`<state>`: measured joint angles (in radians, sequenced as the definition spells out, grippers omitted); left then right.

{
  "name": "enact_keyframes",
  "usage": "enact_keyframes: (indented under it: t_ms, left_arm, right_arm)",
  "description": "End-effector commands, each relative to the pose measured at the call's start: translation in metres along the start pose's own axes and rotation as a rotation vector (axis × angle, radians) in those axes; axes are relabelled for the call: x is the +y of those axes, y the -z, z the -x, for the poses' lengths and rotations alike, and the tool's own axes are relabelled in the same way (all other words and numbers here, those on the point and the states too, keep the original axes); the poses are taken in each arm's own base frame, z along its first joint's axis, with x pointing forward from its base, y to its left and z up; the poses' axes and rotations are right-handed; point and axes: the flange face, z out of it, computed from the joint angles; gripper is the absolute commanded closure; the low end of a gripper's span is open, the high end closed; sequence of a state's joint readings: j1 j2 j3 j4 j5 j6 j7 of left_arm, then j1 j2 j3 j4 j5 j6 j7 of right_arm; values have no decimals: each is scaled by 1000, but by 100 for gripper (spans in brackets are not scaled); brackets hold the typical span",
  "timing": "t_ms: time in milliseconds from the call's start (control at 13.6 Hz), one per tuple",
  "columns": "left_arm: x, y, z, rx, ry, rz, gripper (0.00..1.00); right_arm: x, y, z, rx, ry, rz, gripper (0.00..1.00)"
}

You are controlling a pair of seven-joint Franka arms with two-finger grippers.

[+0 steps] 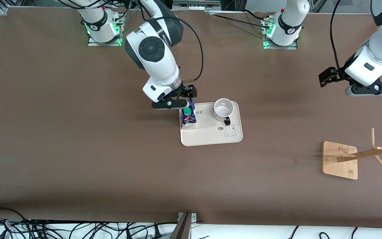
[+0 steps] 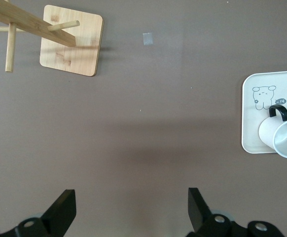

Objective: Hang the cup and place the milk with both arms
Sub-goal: 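Reach the right gripper down to the milk carton on the tray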

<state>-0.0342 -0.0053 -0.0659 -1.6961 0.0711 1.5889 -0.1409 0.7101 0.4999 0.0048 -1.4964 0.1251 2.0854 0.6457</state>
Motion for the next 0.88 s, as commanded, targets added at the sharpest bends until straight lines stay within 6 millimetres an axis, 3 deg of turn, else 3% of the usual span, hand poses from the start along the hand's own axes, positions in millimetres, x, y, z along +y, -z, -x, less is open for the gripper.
enact_keyframes:
  t_ms: [0,147,442,663,811]
  left_arm:
    - [-3,6,1,-7,10,-4,0]
    - [-3,7,1,-7,11,-4,0]
    - [-5,6,1,-9,14,-4,0]
    - [0,7,0,-2,8,-4,0]
    - [8,12,1,7,9,-6,0]
  right_arm:
    - [-21,-14,-1,19,19,20,0]
    - [-29,-32,3,27,49,56,0]
    - [-33,-44,3,35,58,61,1]
    - [-32,-47,2,42,64,69,26]
    - [-32,-46,1,42,65,67,34]
